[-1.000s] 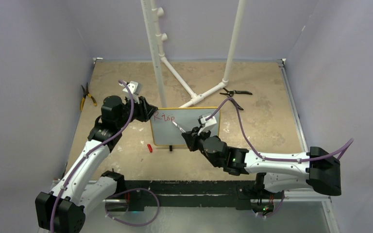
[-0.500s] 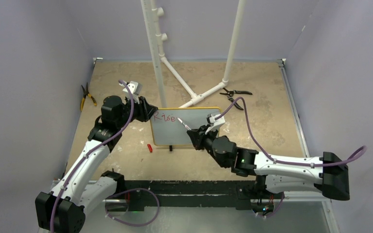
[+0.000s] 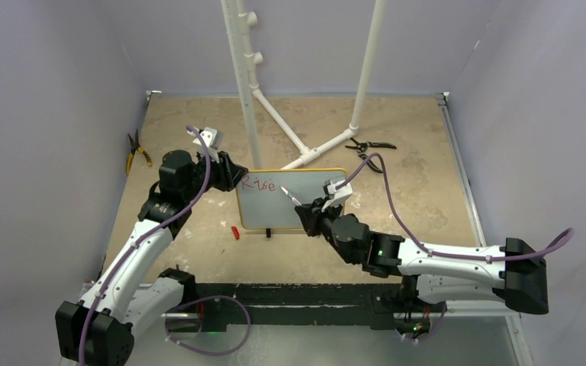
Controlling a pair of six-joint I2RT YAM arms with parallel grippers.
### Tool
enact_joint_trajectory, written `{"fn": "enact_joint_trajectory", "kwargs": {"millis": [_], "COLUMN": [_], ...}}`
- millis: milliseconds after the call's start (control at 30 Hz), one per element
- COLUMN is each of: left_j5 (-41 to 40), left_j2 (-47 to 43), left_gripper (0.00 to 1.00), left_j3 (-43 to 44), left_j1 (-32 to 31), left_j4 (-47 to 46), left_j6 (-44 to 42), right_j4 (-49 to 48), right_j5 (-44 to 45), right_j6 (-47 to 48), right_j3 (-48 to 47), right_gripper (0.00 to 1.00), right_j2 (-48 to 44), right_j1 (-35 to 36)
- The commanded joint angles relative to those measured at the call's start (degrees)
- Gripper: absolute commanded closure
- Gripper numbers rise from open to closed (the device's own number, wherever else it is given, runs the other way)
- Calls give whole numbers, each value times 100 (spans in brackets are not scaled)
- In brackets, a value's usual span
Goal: Write a sentence on the whiteboard
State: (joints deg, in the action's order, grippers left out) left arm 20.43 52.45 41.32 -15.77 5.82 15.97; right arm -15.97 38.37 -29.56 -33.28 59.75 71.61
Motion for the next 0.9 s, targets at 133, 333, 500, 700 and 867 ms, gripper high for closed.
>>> {"fn": "enact_joint_trajectory", "kwargs": {"millis": [133,333,500,700,867], "left_j5": [150,147,147,141,117], "left_j2": [55,38,23,20,-2], "left_gripper": [71,71,71,71,71], "left_j3": [-67,-71,-80,-71,-69], "left_j1": [4,4,4,4,4], "left_j4": [-1,9,21,16,33], "left_j6": [71,75,73,76,65], "right_j4": [319,191,-272,-175,-273], "right_j5": [351,214,28,189,403], "right_j6": [-239,-127,161,212,321], "right_j3": [-144,-83,67,-168,-272], "right_gripper": [100,100,100,100,100], "right_j2": [188,97,-283,-61,130], "right_j1": [2,9,6,5,2]}}
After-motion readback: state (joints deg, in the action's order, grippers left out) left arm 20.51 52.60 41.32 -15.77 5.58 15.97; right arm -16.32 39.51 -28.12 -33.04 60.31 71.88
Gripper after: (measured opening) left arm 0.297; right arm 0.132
